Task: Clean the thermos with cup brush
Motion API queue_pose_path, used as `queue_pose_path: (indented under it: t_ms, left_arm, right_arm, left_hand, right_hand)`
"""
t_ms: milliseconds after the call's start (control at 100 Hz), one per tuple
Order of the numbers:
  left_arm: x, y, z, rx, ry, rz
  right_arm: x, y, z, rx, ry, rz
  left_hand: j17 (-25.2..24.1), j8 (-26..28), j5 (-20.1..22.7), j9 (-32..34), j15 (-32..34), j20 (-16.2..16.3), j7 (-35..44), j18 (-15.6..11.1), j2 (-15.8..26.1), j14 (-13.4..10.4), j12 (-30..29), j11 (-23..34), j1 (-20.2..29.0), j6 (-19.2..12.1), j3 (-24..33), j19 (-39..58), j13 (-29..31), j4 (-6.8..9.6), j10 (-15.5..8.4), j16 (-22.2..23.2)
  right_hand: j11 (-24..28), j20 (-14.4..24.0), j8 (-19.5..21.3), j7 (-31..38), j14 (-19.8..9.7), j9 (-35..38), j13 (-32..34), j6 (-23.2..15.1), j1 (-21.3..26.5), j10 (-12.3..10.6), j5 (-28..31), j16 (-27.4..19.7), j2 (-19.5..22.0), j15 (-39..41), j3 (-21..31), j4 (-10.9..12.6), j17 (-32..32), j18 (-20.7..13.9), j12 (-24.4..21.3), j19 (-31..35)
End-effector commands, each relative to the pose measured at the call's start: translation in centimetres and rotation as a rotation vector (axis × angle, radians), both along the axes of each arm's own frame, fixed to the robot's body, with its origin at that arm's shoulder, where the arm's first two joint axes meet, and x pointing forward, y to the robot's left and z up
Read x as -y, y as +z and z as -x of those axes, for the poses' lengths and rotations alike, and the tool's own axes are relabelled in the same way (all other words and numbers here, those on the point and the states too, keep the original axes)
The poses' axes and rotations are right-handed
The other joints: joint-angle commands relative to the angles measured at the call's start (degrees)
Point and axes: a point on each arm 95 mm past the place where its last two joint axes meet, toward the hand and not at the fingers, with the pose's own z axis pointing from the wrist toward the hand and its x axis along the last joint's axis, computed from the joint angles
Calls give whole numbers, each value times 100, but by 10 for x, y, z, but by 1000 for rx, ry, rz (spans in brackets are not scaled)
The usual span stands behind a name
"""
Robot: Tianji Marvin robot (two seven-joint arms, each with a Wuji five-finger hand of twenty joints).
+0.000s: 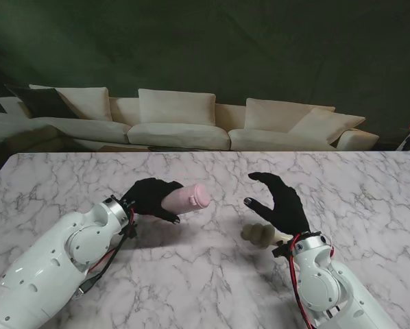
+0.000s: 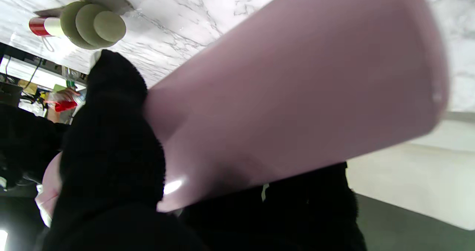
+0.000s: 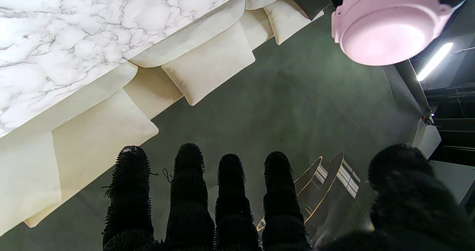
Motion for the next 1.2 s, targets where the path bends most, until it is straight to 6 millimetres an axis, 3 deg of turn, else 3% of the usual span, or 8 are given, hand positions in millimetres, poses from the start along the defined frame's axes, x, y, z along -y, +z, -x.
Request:
queue_pose_path:
  t_ms: [0, 280, 510, 680, 900, 1020, 1090, 1190]
  left_arm:
    - [7, 6, 4, 20, -34, 16]
    - [18, 2, 18, 80, -69, 68]
    - [24, -8, 25, 90, -44, 37]
    - [31, -11, 29, 108, -37, 25]
    - [35, -8, 35, 159, -45, 42]
    - [36, -7, 36, 170, -54, 35]
    - [37, -7, 36, 172, -56, 32]
    - [38, -6, 36, 175, -56, 28]
  right_arm:
    - [-1, 0, 2, -7, 5, -10]
    - [-12, 3, 5, -60, 9, 24]
    - [-29, 17, 8, -115, 2, 79]
    - [-42, 28, 6, -178, 1, 189]
    - [-59, 33, -4, -237, -25, 228]
    - [-69, 35, -7, -263, -20, 188]
    - [-75, 36, -7, -272, -22, 167]
    - [-83, 37, -7, -300, -19, 141]
  left_hand:
    - [-123, 28, 1231, 521, 1054, 146, 1046, -485, 1354, -520, 329, 720, 1492, -1224, 3373, 158, 541, 350, -1161, 317]
    - [-10, 120, 1144, 496, 1133, 129, 1316, -525, 1403, -558, 377, 770, 1489, -1245, 3334, 225, 529, 373, -1183, 380]
    - [191, 116, 1106, 454, 1090, 211, 1324, -441, 1460, -614, 361, 754, 1511, -1243, 3247, 344, 557, 399, -1188, 318]
    - [450, 106, 1092, 436, 1049, 329, 1287, -285, 1500, -613, 347, 736, 1537, -1247, 3163, 560, 557, 416, -1187, 259]
    - [551, 136, 1097, 452, 1109, 369, 1296, -353, 1507, -587, 358, 749, 1550, -1233, 3122, 663, 592, 453, -1173, 207]
    - [554, 150, 1078, 439, 1142, 369, 1299, -390, 1513, -591, 364, 748, 1551, -1239, 3109, 673, 580, 463, -1174, 191]
    - [556, 152, 1068, 427, 1152, 367, 1294, -401, 1512, -589, 362, 740, 1553, -1230, 3101, 675, 575, 464, -1163, 184]
    - [574, 145, 1040, 405, 1166, 368, 1265, -430, 1526, -601, 350, 711, 1550, -1228, 3075, 687, 572, 461, -1162, 170]
  right_hand:
    - [121, 104, 112, -48, -81, -43, -70, 30, -134, 54, -149, -12, 18, 29, -51, 57, 79, -279, 55, 103]
    - [-81, 22, -382, -286, 488, 521, 1010, 807, -973, 860, -341, 395, -515, 1128, 550, -102, 1530, -656, -2, 1626]
    - [-124, 45, -906, -549, 732, 760, 1741, 1007, -1714, 963, -462, 793, -569, 1832, 945, -223, 2248, -421, 0, 2472]
    - [226, 135, -799, -483, 901, 978, 2332, 1160, -2261, 869, -157, 962, -463, 2073, 1154, -259, 2803, -213, 167, 2903]
    - [721, 98, -452, -371, 1095, 1280, 3675, 1387, -2330, 958, 262, 1185, -405, 2816, 1211, -237, 4226, -7, 362, 3712]
    - [937, -321, -129, -157, 1093, 1668, 4439, 1388, -2308, 1010, 508, 1203, -372, 3395, 1208, -200, 5076, 8, 444, 4365]
    - [1143, -493, -47, -24, 1052, 2052, 4755, 1291, -2193, 1030, 643, 1333, -368, 3935, 1178, -185, 5613, -54, 523, 4764]
    - [1395, -307, 6, 173, 947, 2488, 4806, 1240, -1831, 1088, 793, 1607, -482, 4965, 1147, -156, 5860, -463, 613, 5450]
